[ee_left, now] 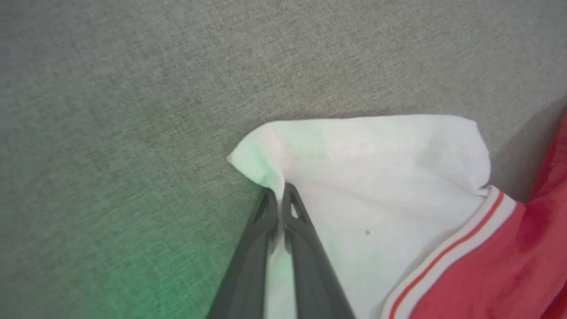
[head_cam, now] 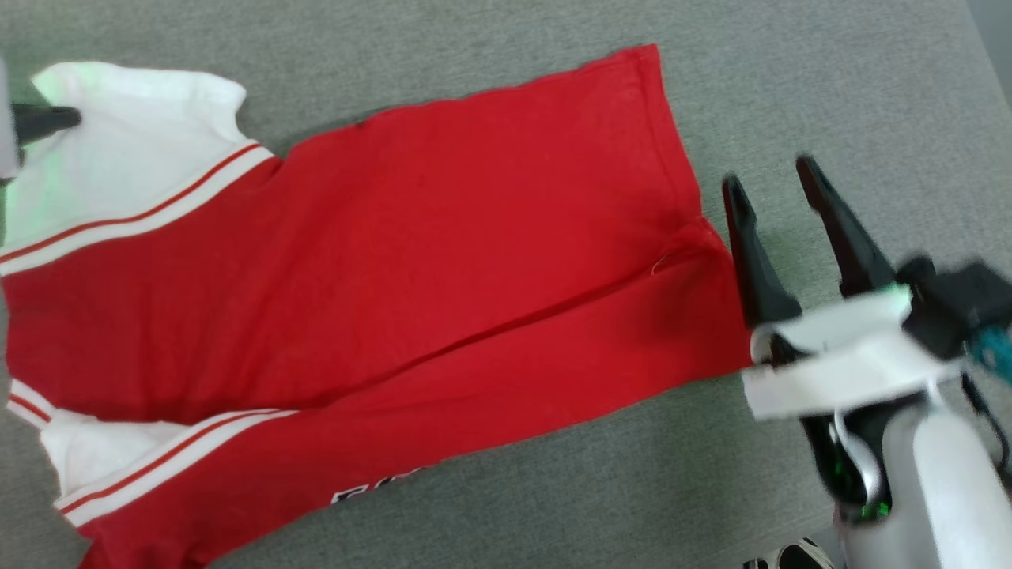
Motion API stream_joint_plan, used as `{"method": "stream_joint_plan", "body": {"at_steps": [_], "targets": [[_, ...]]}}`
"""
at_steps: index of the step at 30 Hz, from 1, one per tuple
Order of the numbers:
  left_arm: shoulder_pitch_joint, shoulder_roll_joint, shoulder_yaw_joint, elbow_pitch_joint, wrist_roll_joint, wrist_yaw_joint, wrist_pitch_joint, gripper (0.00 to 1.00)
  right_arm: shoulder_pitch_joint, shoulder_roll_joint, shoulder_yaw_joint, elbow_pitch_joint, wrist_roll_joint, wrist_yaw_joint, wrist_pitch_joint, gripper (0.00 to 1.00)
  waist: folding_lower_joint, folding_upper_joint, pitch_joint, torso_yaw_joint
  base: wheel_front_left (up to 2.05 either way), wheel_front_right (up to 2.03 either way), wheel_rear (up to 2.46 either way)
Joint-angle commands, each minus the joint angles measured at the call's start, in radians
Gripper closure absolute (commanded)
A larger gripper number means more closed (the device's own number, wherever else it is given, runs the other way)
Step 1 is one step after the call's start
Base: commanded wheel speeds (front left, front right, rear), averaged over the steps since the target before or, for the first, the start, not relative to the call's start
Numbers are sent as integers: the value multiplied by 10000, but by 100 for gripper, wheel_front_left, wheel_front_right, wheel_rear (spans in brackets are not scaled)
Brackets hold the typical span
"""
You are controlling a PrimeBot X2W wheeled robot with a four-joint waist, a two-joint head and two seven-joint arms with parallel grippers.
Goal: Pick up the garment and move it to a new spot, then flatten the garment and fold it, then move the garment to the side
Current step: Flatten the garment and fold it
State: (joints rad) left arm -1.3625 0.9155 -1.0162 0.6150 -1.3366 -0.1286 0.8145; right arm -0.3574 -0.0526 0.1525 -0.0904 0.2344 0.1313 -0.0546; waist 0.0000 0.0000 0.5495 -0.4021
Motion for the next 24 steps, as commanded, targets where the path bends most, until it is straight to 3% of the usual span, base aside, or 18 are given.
{"method": "stream_joint_plan", "body": {"at_steps": [1, 6, 17, 24], "targets": [[375, -215, -257, -37, -67, -28, 13, 100, -379, 30, -15, 49, -83, -12, 265, 0, 0, 0, 23, 79, 0, 0, 0], [166, -315, -374, -281, -147, -28, -265, 100, -1919, -156, -338, 670, -51, -12, 2535, 0, 0, 0, 93, 362, 0, 0, 0], [-425, -589, -779, -891, -272, -28, -646, 100, -5354, -1168, -401, 2967, 1515, -12, 9062, 0, 0, 0, 472, 1160, 0, 0, 0], [-687, -681, -1047, -1230, -449, -25, -845, 100, -6242, -1534, -413, 3574, 1711, -10, 10803, 0, 0, 0, 685, 1522, 0, 0, 0]]}}
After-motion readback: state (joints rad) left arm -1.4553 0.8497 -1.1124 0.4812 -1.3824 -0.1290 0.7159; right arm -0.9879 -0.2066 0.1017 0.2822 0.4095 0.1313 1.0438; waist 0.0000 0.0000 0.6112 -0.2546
